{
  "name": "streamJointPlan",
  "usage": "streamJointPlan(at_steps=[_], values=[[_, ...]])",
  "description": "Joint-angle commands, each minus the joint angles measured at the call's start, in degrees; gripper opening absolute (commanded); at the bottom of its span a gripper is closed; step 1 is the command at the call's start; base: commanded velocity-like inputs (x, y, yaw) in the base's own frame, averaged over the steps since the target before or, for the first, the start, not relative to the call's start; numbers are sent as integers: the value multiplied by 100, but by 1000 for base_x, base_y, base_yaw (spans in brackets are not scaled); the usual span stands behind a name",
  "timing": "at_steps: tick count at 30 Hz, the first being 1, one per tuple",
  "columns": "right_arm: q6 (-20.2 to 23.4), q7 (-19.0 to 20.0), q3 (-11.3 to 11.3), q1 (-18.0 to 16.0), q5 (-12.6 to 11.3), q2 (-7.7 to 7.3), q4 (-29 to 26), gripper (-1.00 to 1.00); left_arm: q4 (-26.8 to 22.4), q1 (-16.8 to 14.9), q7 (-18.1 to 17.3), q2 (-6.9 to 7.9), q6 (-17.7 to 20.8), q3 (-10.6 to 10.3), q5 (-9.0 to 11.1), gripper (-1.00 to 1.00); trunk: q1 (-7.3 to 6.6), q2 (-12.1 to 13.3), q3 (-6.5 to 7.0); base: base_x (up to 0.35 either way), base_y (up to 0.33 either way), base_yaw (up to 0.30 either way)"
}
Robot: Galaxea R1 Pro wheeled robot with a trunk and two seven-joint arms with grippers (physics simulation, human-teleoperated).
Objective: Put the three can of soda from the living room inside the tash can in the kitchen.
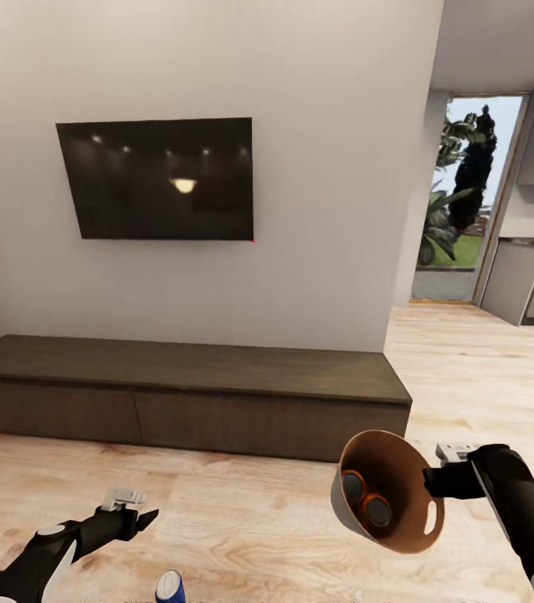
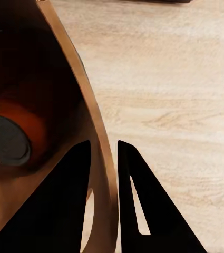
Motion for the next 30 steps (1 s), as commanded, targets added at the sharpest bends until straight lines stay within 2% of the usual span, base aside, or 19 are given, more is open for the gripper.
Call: streamJointPlan(at_steps=[1, 3, 6, 11, 21, 30], values=[[32, 18, -1, -12, -173, -3, -3, -100, 3, -1, 1, -5, -4, 0, -1, 100, 22, -42, -17, 0, 0, 0], [32, 20, 0, -72, -157, -15, -3, -100, 12, -4, 8, -19, -12, 2, -13, 100, 66, -122, -53, 0, 0, 0], [32, 26, 0, -158, -12, -3, 2, -100, 18, -5, 186, -71, -7, 2, -32, 100, 132, -243, -107, 0, 0, 0], [32, 30, 2, -193, 121, 36, 5, -100, 27, -5, 542, -253, 1, -2, -41, 100, 242, -443, -197, 0, 0, 0], [32, 25, 13, -200, 152, 51, 6, -100, 55, -5, 855, -305, -29, -1, -52, 100, 461, -844, -376, 0, 0, 0], [32, 22, 25, -201, 145, 59, 6, -100, 56, -5, 899, -325, -34, -8, -57, 100, 627, -1142, -545, 0, 0, 0]])
